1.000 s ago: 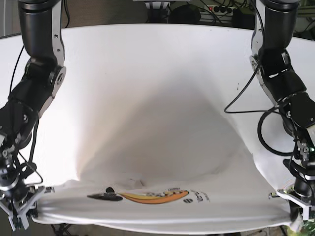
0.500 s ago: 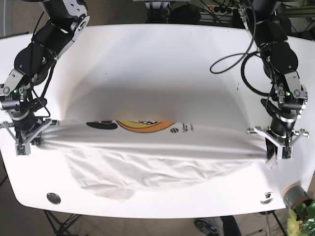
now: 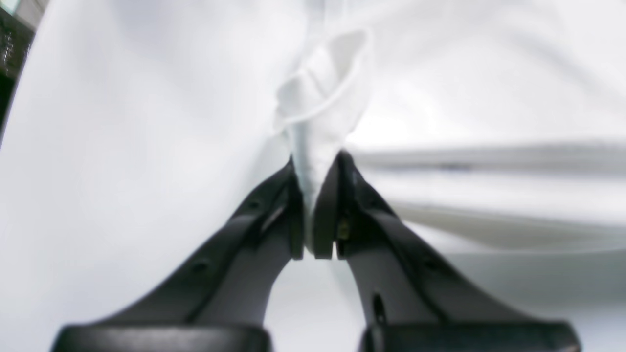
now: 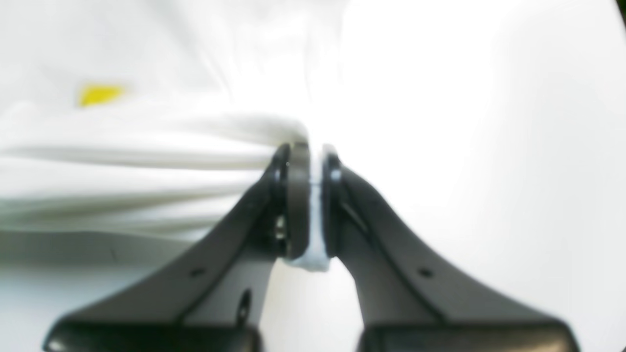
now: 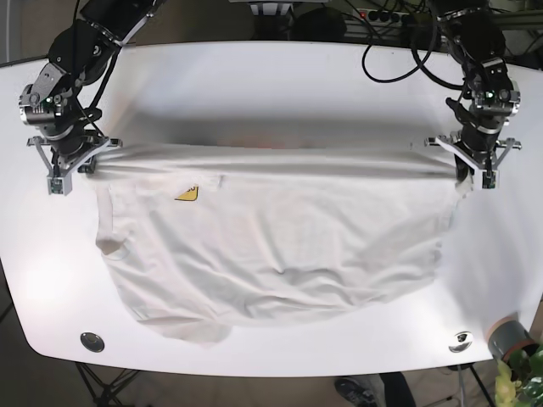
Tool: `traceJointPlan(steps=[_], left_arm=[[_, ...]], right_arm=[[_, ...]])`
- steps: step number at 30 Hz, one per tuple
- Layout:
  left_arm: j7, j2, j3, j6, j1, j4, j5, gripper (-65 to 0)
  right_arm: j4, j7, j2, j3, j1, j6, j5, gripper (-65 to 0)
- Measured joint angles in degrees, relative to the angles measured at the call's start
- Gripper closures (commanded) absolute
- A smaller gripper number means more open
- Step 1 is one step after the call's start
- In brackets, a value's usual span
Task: Fold the T-shirt properly
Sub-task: 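Lift the shirt edge with both grippers and fling it across the table, then lay the shirt flat and open both grippers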
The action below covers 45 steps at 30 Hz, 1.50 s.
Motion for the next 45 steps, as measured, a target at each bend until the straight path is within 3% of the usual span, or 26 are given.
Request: traceJointPlan(steps=[8,15,22,28,30,35,38,40,45], left_arm=[[-0.2,2.6,-5.3,0.0,6.0,-1.7,0.0,0.0],[-0.8,2.9,-12.0,-0.6,6.0,-13.3,-0.9,0.0],[-2.5,2.7,-16.2,-10.0,5.6,-16.2,-1.4,0.0],[-2.3,2.7,-16.3,-12.7,5.6,-16.0,-0.8,0.0],[-1.4,2.7,-16.2,-12.9,5.6,-15.0,-0.6,-4.9],[0.0,2.7,-14.4,-12.5,6.4,-11.5,1.2,-34.4],[0.0,2.6,-14.2,-12.4,7.3,-9.0,1.1,-46.1],[0.0,2.6,-14.3,-12.5,7.7,-6.7,1.2,-46.3],[0.0,2.7,-14.2,-12.5,7.9,0.3,1.3,-46.3]], right_arm=[[0.0,0.1,-1.5,-0.1,-6.2,-0.04,1.1,-2.2],[0.0,0.5,-2.8,-0.1,-10.2,0.24,1.8,-2.2],[0.0,0.5,-3.1,0.3,-11.9,0.92,2.4,-2.5],[0.0,0.5,-3.8,1.0,-12.3,0.83,1.6,-3.5],[0.0,0.6,-3.8,1.0,-12.3,0.81,1.5,-8.6],[0.7,0.5,-4.1,1.1,-12.3,0.55,0.3,-37.4],[2.7,0.5,-4.9,1.2,-12.3,0.39,-0.2,-52.3],[4.1,0.7,-5.5,1.2,-12.3,0.39,-0.1,-54.9],[5.1,0.7,-5.7,1.0,-11.6,0.42,-0.2,-52.5]])
